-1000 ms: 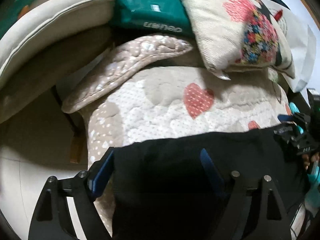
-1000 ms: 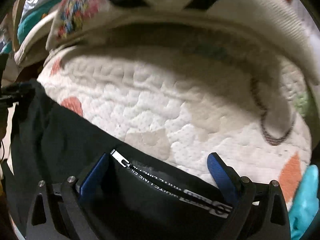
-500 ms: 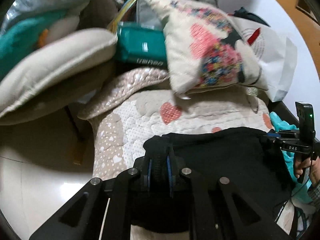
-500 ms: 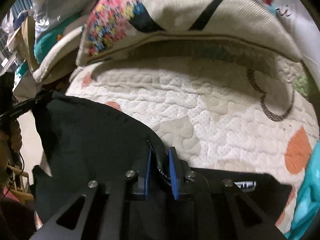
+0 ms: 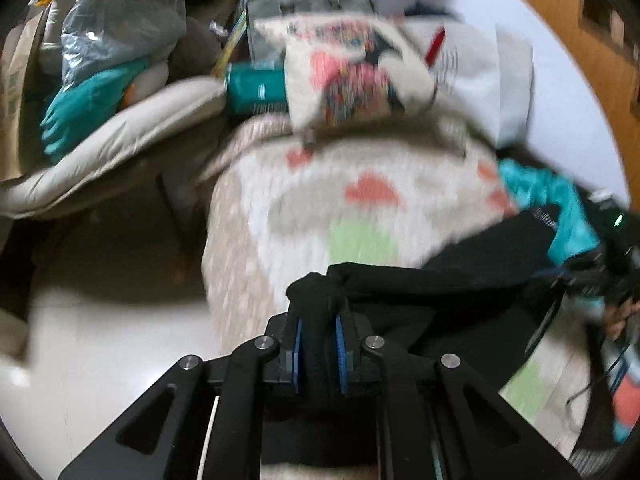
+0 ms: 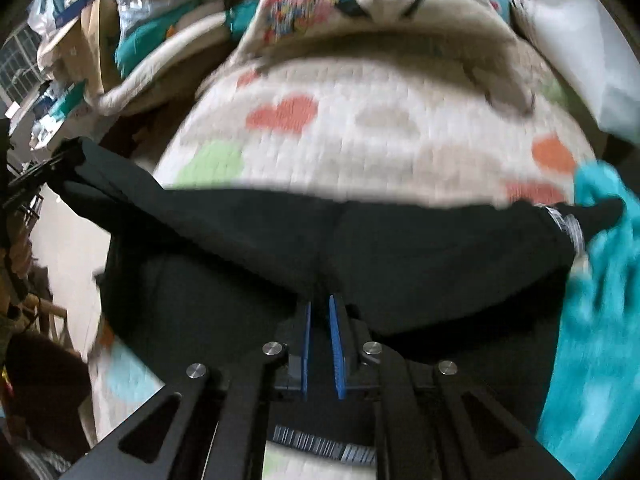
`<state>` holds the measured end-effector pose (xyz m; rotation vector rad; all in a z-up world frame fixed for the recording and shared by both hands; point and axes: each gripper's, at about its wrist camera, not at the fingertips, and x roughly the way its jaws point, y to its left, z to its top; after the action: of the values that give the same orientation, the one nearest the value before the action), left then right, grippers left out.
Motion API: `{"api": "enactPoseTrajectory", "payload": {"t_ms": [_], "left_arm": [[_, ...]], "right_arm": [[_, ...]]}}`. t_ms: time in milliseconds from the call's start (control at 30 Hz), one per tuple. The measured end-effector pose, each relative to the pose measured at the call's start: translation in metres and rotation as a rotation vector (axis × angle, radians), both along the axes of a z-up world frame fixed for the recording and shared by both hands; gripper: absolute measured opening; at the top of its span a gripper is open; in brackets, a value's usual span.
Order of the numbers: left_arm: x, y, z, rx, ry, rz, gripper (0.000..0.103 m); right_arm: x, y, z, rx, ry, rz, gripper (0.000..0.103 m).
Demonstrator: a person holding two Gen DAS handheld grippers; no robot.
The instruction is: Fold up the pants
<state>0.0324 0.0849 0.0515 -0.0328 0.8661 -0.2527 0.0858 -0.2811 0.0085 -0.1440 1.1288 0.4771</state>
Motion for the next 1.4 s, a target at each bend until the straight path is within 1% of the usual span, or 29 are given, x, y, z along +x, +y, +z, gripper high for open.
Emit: {"api": "enactPoseTrajectory", "payload": {"t_ms": [67,100,200,267,333,367,400,433,467,500,567,600,633,667,700,733,767,833,900,1000,1067,1100,1133,1167,1200,1233,1267,1333,1400], "left_arm": [[-0.016,-0.003,-0.01,0.041,0.055,0.005,0.015],[-0.026,-0.003,-0.019,0.07,0.107,0.014,0.017],[-0.045,0.004,-0.029,0.076,0.205,0.036,0.025],[-0.055,0.012,-0.027,0.059,0.223,0.064,0.026],[-0.063,0.024,-0.017,0.021,0.213,0.11,0.027],[-0.064,0.033,-0.012,0.012,0.21,0.162,0.028],[-0.061,0.038,-0.01,0.011,0.208,0.204,0.028],[-0.059,0.047,-0.007,0.005,0.204,0.27,0.029],[-0.056,0.056,-0.006,-0.011,0.202,0.342,0.031],[-0.052,0.064,-0.007,-0.038,0.208,0.403,0.032],[-0.047,0.076,-0.012,-0.108,0.231,0.501,0.034],[-0.044,0.08,-0.017,-0.155,0.242,0.54,0.034],[-0.041,0.082,-0.025,-0.199,0.253,0.57,0.034],[-0.039,0.082,-0.031,-0.226,0.262,0.585,0.034],[-0.038,0.083,-0.041,-0.269,0.272,0.598,0.034],[-0.04,0.083,-0.047,-0.305,0.269,0.599,0.034],[-0.042,0.083,-0.052,-0.343,0.261,0.598,0.034],[-0.048,0.087,-0.062,-0.397,0.245,0.616,0.034],[-0.049,0.095,-0.068,-0.435,0.241,0.637,0.034],[-0.048,0.103,-0.066,-0.469,0.224,0.642,0.034],[-0.048,0.105,-0.065,-0.482,0.207,0.647,0.035],[-0.048,0.105,-0.065,-0.494,0.204,0.649,0.035],[-0.047,0.106,-0.066,-0.502,0.205,0.651,0.035],[-0.047,0.106,-0.067,-0.511,0.207,0.656,0.035],[-0.047,0.106,-0.067,-0.522,0.212,0.661,0.035],[-0.048,0.108,-0.068,-0.537,0.217,0.668,0.035],[-0.048,0.109,-0.068,-0.55,0.22,0.674,0.035],[-0.051,0.114,-0.067,-0.568,0.219,0.693,0.035],[-0.054,0.118,-0.065,-0.577,0.212,0.711,0.035]], "right_arm": [[-0.023,-0.005,-0.015,-0.021,0.055,-0.022,0.006],[-0.034,-0.008,-0.024,-0.032,0.088,-0.03,0.006],[-0.056,-0.012,-0.041,-0.098,0.164,-0.051,0.007],[-0.065,-0.014,-0.04,-0.118,0.168,-0.067,0.007],[-0.069,-0.014,-0.032,-0.095,0.161,-0.071,0.009],[-0.069,-0.013,-0.024,-0.079,0.147,-0.075,0.015],[-0.069,-0.011,-0.015,-0.065,0.125,-0.078,0.032],[-0.068,-0.008,-0.009,-0.054,0.108,-0.078,0.044],[-0.066,-0.002,0.0,-0.034,0.079,-0.072,0.066],[-0.064,0.004,0.006,-0.004,0.065,-0.061,0.074],[-0.059,0.011,0.009,0.056,0.078,-0.068,0.074],[-0.056,0.011,0.009,0.089,0.082,-0.093,0.074],[-0.052,0.007,0.006,0.148,0.091,-0.139,0.074],[-0.049,0.003,0.002,0.201,0.104,-0.174,0.074],[-0.047,-0.005,-0.003,0.288,0.125,-0.225,0.074],[-0.047,-0.004,-0.007,0.341,0.142,-0.257,0.074],[-0.046,-0.009,-0.015,0.424,0.171,-0.303,0.074],[-0.043,-0.006,-0.028,0.533,0.217,-0.363,0.074],[-0.036,0.002,-0.04,0.568,0.255,-0.395,0.074],[-0.022,0.019,-0.059,0.593,0.297,-0.473,0.074],[-0.012,0.026,-0.069,0.625,0.297,-0.542,0.075],[-0.009,0.03,-0.069,0.629,0.276,-0.577,0.075],[-0.005,0.03,-0.068,0.627,0.263,-0.591,0.074],[-0.004,0.031,-0.065,0.61,0.252,-0.602,0.065],[-0.005,0.032,-0.061,0.578,0.238,-0.604,0.039],[-0.008,0.031,-0.058,0.579,0.236,-0.574,0.017],[-0.014,0.028,-0.056,0.577,0.244,-0.566,0.006],[-0.034,0.014,-0.05,0.561,0.225,-0.563,0.006],[-0.062,0.002,-0.045,0.501,0.212,-0.564,0.006]]}}
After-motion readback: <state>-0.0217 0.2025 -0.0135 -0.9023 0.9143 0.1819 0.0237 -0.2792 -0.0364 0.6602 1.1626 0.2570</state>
